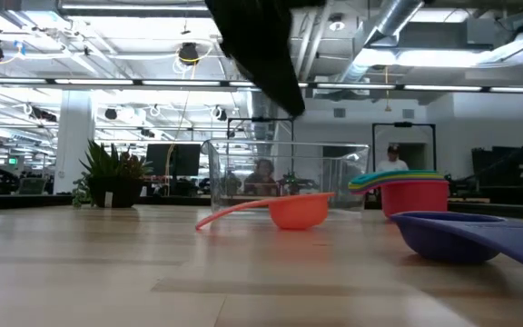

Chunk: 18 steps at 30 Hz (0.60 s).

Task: Nest measuring cups in basket
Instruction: Stack the orange measuring cup on top of the light blue measuring cup

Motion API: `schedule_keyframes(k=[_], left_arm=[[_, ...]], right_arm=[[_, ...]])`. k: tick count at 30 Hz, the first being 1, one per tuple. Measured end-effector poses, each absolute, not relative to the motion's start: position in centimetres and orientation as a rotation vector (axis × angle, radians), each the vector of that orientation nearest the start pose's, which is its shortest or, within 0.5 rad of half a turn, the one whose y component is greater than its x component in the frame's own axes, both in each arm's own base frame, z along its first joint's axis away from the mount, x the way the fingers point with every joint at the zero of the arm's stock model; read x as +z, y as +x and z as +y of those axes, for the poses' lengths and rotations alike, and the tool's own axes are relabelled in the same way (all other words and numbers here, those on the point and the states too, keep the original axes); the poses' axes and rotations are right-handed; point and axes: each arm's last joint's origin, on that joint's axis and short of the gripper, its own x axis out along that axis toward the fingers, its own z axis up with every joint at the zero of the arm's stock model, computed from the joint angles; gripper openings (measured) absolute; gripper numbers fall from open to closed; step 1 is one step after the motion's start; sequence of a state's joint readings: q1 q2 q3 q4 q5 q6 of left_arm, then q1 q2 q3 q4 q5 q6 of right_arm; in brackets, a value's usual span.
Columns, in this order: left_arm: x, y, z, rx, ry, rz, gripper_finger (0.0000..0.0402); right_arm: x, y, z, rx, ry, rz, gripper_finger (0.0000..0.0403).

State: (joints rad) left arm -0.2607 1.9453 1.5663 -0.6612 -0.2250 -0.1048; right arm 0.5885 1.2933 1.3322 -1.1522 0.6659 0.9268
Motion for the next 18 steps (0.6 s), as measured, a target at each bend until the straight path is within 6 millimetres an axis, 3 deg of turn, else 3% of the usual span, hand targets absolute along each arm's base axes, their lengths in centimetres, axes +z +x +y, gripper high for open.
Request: schedule_keyframes(k=[8, 12, 18], left_arm=[[18.5, 41.7, -8.7, 0.061, 0.06, 1.134, 0.0198], [18.3, 41.9, -9.3, 0.053, -0.014, 1.138, 0.0223], [17.9, 42.2, -10.3, 0.027, 0.021, 1.104, 0.0228]], right_arm=[[34.9, 17.6, 10.4, -0.499, 0.132, 0.834, 0.0015], [34.3, 17.0, 10.2, -0.543, 0.103, 0.881, 0.0018], [33.1, 16.9, 10.2, -0.557, 0.068, 0.913, 0.0018]])
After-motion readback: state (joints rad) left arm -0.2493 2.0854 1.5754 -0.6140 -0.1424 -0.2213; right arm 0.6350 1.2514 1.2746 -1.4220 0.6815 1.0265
